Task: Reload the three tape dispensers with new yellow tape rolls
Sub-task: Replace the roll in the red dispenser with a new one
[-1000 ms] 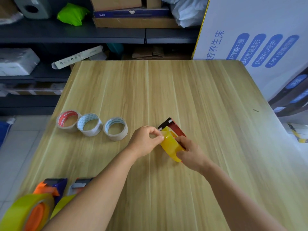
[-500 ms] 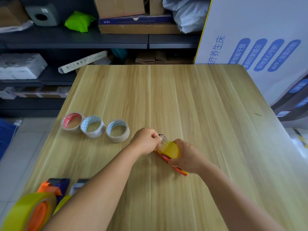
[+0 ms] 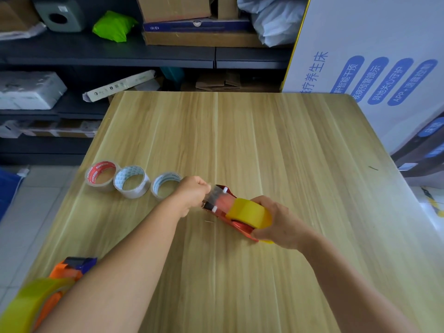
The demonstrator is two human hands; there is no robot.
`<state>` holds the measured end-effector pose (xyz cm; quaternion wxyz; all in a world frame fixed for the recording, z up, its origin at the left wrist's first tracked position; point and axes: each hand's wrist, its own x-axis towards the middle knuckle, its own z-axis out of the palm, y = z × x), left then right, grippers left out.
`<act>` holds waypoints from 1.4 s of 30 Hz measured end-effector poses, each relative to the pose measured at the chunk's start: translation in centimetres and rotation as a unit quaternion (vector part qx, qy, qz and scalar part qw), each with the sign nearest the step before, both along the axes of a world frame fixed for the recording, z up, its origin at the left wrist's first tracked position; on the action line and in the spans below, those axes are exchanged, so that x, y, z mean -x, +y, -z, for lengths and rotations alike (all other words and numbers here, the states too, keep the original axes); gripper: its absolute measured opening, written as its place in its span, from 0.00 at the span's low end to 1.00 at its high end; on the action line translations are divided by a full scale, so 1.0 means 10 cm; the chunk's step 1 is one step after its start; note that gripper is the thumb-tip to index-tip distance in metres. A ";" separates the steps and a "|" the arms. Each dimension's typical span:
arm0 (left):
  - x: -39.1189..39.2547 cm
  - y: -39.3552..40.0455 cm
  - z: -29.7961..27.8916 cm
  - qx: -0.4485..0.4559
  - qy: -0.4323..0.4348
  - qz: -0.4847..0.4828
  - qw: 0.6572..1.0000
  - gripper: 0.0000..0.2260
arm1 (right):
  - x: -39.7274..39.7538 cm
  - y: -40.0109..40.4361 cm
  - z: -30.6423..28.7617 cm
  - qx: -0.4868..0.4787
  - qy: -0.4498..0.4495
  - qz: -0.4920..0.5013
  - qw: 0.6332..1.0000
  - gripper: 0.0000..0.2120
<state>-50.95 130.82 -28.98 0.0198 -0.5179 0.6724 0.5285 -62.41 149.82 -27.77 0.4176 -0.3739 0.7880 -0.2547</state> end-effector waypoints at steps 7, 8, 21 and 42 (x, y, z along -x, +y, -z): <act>0.00 0.01 -0.10 0.035 -0.004 0.010 0.999 0.07 | -0.01 -0.14 -0.06 -0.072 0.064 -0.030 0.995 0.34; 0.00 0.02 -0.14 0.041 -0.007 0.012 0.999 0.07 | -0.02 -0.17 -0.07 -0.083 0.095 -0.040 0.991 0.36; 0.07 0.09 -0.38 0.086 0.040 0.039 0.995 0.06 | -0.28 -0.55 -0.07 -0.069 0.331 -0.029 0.941 0.42; 0.16 0.24 -0.57 0.261 0.102 0.098 0.955 0.07 | -0.19 -0.38 0.05 -0.034 0.294 0.037 0.955 0.35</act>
